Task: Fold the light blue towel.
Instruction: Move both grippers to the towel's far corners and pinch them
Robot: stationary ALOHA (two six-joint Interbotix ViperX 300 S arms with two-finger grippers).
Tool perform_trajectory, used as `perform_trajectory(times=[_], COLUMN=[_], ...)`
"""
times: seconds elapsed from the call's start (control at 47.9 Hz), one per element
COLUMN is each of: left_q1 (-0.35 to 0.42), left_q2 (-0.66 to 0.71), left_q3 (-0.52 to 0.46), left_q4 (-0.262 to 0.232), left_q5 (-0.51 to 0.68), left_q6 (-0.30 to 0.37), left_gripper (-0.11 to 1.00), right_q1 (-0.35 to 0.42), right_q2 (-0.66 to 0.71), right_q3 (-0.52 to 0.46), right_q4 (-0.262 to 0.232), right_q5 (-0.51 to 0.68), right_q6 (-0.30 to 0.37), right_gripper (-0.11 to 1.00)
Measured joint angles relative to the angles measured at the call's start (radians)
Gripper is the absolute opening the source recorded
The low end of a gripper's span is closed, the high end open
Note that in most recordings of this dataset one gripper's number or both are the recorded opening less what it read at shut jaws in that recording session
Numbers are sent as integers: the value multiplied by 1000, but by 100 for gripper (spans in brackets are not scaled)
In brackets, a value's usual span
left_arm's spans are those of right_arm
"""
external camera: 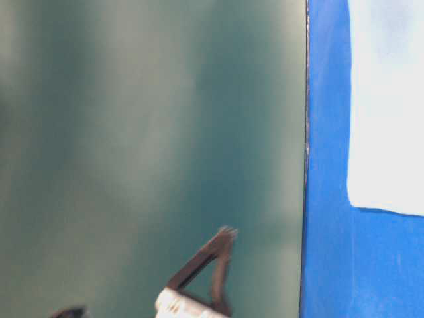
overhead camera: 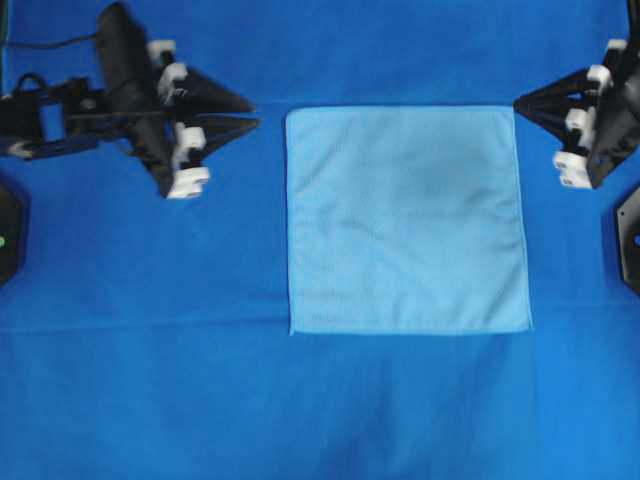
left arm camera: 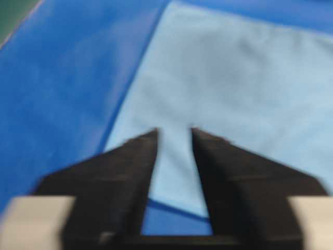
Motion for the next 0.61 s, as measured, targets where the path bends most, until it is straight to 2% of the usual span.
perform_trajectory(times=[0.063,0.104,0.209,0.397,0.606], left_q1=[18,32,60,97,123], left_q2=[63,107,204,344,457], left_q3=[-26,-44,-84,-140,-179], left_q4=[-5,-6,-6,-8,-8], left_q5=[-5,-11,-18,-44,-63], left_q6=[-11,-23,-48,-51,-52], left_gripper=[58,70,90,90,90], right_q1=[-48,-71,-94,-146,-155], right_q2=[64,107,192,365,515], right_q3=[9,15,21,29,26], right_q4=[2,0,-11,-23,-23], right_q5=[-20,-41,-95,-216,-324], right_q6=[0,3,-2,-6,-9], right_gripper=[52,59,58,57,57])
